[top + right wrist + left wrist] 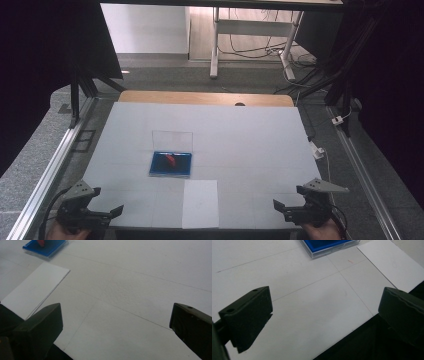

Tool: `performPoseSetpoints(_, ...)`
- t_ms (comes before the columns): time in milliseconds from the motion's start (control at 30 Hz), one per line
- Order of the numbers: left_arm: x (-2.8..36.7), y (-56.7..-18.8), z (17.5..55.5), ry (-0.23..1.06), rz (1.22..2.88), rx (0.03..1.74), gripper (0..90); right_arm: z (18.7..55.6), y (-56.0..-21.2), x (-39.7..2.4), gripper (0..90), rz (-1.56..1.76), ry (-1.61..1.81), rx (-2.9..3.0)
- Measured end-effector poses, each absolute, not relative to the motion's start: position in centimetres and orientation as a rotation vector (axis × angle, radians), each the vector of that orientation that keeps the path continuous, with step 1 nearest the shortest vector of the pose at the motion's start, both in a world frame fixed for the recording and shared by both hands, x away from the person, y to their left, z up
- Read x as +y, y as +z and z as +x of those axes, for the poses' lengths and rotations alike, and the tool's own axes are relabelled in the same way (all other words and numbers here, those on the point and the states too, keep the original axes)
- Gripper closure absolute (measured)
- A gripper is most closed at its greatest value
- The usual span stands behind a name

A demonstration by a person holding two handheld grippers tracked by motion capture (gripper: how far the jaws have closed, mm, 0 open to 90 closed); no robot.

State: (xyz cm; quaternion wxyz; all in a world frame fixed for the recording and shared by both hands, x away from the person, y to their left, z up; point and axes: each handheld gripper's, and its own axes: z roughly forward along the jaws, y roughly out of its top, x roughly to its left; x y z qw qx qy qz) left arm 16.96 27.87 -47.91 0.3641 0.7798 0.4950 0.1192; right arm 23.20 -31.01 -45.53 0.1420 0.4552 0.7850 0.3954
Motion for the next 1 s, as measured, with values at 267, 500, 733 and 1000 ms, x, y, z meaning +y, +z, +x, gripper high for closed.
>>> performPoseSetpoints(267, 28.06, -47.89, 17.15, 0.293, 1.994, 1.260, 0.0, 22.96, -45.47, -30.75, 0.0, 1.251, 1.150, 2.290)
performPoseSetpoints(500, 27.91, -47.89, 17.24, 0.297, 2.002, 1.251, 0.0, 23.05, -45.47, -30.92, 0.0, 1.272, 1.159, 2.286)
performPoseSetpoints(733, 27.69, -47.93, 17.32, 0.304, 2.022, 1.258, 0.0, 23.06, -45.49, -30.77, 0.0, 1.263, 1.148, 2.299)
performPoseSetpoints(1000, 27.46, -47.92, 17.31, 0.320, 2.037, 1.265, 0.0, 23.09, -45.52, -30.71, 0.0, 1.257, 1.145, 2.308)
